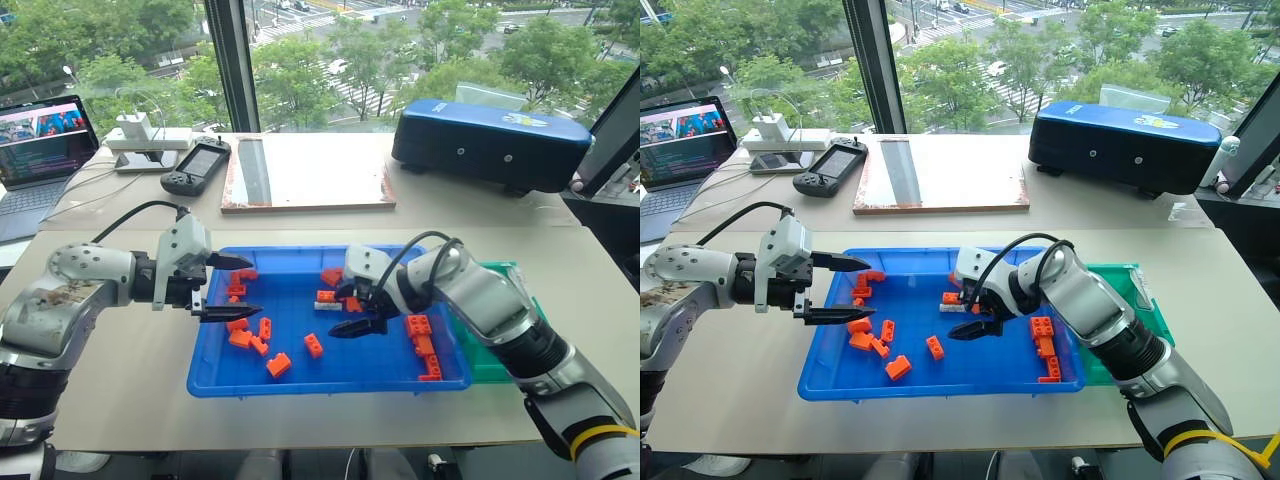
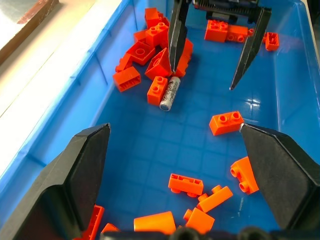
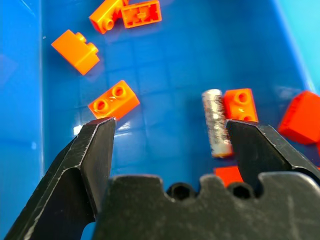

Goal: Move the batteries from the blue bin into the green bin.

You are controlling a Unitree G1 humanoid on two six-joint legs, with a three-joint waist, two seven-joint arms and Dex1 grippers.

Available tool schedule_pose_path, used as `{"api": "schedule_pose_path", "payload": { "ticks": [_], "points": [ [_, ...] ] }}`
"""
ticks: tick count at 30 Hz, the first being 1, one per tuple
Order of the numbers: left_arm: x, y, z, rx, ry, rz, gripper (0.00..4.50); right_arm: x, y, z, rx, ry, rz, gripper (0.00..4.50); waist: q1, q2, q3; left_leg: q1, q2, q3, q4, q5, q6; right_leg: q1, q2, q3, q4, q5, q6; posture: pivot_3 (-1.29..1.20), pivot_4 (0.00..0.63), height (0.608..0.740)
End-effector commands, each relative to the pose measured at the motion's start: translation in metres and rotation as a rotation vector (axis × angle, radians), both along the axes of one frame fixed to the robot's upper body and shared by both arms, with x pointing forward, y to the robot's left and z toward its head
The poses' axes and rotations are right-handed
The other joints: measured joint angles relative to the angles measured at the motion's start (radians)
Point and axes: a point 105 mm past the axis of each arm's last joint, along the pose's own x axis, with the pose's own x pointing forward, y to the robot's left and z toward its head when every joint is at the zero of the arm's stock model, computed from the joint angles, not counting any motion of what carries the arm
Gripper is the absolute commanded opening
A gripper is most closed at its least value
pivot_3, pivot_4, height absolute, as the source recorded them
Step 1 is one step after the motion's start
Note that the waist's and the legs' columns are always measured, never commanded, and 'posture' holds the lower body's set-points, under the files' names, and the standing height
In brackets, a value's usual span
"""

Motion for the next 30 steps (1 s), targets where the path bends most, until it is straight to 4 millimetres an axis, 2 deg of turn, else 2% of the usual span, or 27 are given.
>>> {"api": "schedule_pose_path", "payload": {
  "ticks": [1,14,26,30],
  "points": [
    [-0.002,0.001,0.009,0.014,-0.046,-0.002,4.50,0.002,0.003,0.004,0.000,-0.034,-0.002,4.09,0.000,0.000,0.000,0.000,0.000,0.000,0.000,0.000,0.000,0.000,0.000,0.000,0.000,0.000,0.000,0.00,0.150,0.732],
    [-0.003,0.002,0.010,0.017,-0.049,0.000,4.50,0.014,-0.002,-0.007,-0.040,-0.048,-0.054,4.09,0.001,0.000,0.000,0.000,0.000,0.000,0.000,0.000,0.000,0.000,0.000,0.000,0.000,0.000,0.000,0.00,0.150,0.732],
    [-0.003,0.002,0.009,0.017,-0.052,0.000,4.50,0.017,0.004,-0.013,-0.024,-0.034,-0.063,4.09,0.001,0.000,0.000,0.000,0.000,0.000,0.000,0.000,0.000,0.000,0.000,0.000,0.000,0.000,0.000,0.00,0.150,0.732],
    [-0.003,0.002,0.009,0.017,-0.054,0.003,4.50,0.020,0.004,-0.023,-0.024,-0.016,-0.084,2.74,0.000,0.000,0.000,0.000,0.000,0.000,0.000,0.000,0.000,0.000,0.000,0.000,0.000,0.000,0.000,0.00,0.150,0.732]
  ]
}}
